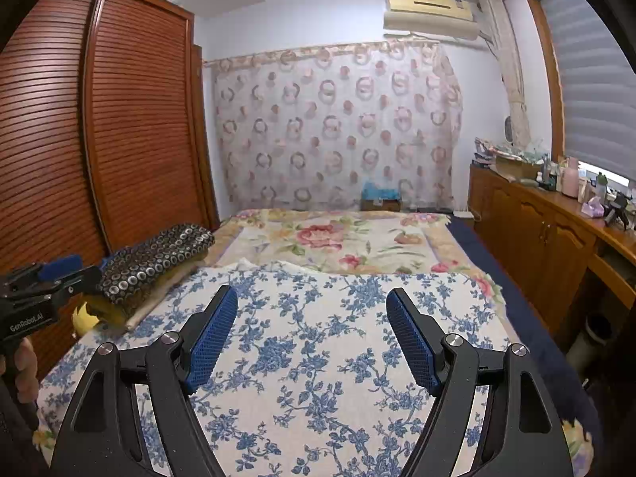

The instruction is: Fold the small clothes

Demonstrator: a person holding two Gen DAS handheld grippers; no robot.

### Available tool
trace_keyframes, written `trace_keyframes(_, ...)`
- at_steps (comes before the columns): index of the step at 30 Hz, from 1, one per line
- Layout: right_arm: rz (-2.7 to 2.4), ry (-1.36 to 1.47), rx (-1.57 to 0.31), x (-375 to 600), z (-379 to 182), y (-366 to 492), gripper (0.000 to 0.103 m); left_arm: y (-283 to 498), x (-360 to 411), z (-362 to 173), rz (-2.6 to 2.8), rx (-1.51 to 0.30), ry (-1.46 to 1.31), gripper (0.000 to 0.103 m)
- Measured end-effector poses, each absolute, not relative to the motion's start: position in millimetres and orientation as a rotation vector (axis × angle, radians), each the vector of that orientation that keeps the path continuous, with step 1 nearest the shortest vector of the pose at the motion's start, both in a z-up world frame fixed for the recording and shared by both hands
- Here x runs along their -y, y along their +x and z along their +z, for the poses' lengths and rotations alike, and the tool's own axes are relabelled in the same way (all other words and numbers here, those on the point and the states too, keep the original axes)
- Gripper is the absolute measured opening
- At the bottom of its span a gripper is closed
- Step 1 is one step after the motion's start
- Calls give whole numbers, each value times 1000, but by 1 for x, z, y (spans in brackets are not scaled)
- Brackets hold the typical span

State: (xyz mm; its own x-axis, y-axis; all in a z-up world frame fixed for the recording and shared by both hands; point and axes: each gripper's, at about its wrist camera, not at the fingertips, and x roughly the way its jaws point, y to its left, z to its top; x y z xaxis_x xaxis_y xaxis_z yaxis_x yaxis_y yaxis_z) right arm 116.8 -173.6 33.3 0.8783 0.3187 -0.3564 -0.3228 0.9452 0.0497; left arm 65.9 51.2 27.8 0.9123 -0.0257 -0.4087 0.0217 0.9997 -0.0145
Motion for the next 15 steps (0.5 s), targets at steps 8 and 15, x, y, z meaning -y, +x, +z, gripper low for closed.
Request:
trace_keyframes(8,335,-10,-369,174,33,117,80,66,-53,28,-21,-417,-9,56)
trace_keyframes(15,332,-10,-367,174,33,116,80,66,-54,29,-20,-415,-10,56)
